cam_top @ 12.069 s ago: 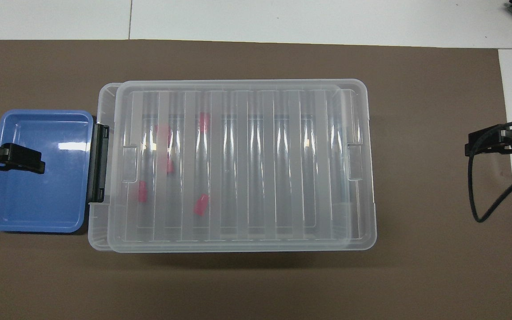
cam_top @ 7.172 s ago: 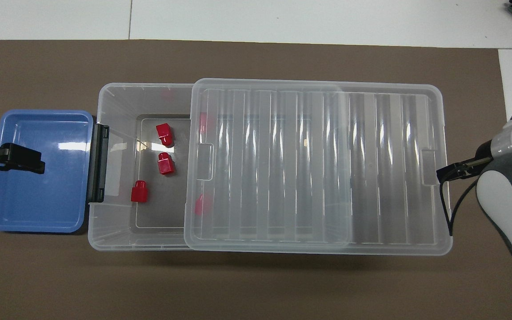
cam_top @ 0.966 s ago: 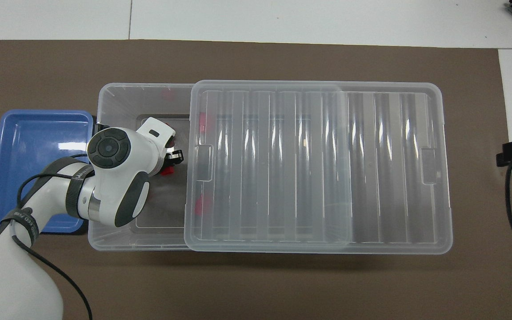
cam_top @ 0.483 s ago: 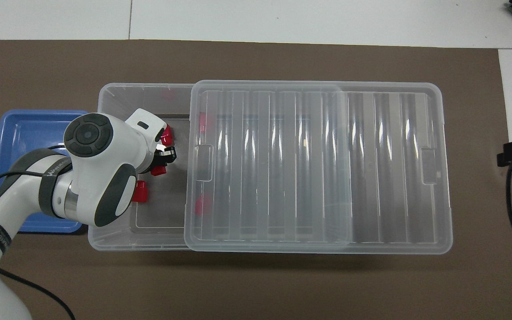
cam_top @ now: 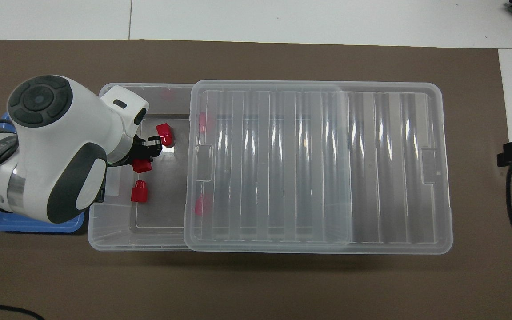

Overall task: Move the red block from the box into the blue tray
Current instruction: 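Lift the red block out of the box with the left gripper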

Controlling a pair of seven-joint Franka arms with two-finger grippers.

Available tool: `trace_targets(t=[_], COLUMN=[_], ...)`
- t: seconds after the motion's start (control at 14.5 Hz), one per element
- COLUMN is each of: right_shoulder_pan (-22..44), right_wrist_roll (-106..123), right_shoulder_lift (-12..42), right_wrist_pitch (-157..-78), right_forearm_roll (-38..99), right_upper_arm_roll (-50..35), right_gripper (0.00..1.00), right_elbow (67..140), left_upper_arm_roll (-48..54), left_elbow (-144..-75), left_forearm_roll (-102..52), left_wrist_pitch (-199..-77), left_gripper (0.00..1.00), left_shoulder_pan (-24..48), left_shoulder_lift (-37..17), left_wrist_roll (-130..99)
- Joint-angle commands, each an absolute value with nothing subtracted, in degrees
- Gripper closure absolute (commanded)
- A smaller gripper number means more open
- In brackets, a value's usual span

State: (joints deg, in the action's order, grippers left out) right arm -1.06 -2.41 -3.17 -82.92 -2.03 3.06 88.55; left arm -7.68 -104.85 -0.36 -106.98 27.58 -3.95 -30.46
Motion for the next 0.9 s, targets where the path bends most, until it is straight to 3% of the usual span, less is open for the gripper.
trace_targets(t=[0.0,0.28,0.83], right_shoulder_pan=[-0.97,-0.97,-0.97], right_wrist_roll=[-2.55,-2.55,-2.64], right_shoulder_lift=[-4.04,-4.04,-4.04], right_wrist_pitch=[-82.88,-82.88,-82.97], right_forearm_roll=[-2.90,-2.90,-2.90], right_upper_arm_roll=[3.16,3.16,3.16], right_gripper=[0.00,0.00,0.00], right_elbow=[89.56,89.56,89.82], left_upper_arm_roll=[-8.26,-8.26,-8.35], left_elbow=[-101.78,-101.78,-102.57], left_forearm_roll=[0.62,0.62,0.53], left_wrist_pitch=[-101.61,-99.23,-99.40], left_gripper=[1.00,1.00,1.00], left_shoulder_pan=[26.64,23.39,12.23], left_shoulder_lift=[-1.86,1.31,1.41], left_wrist_roll=[-27.87,-23.83,-6.53])
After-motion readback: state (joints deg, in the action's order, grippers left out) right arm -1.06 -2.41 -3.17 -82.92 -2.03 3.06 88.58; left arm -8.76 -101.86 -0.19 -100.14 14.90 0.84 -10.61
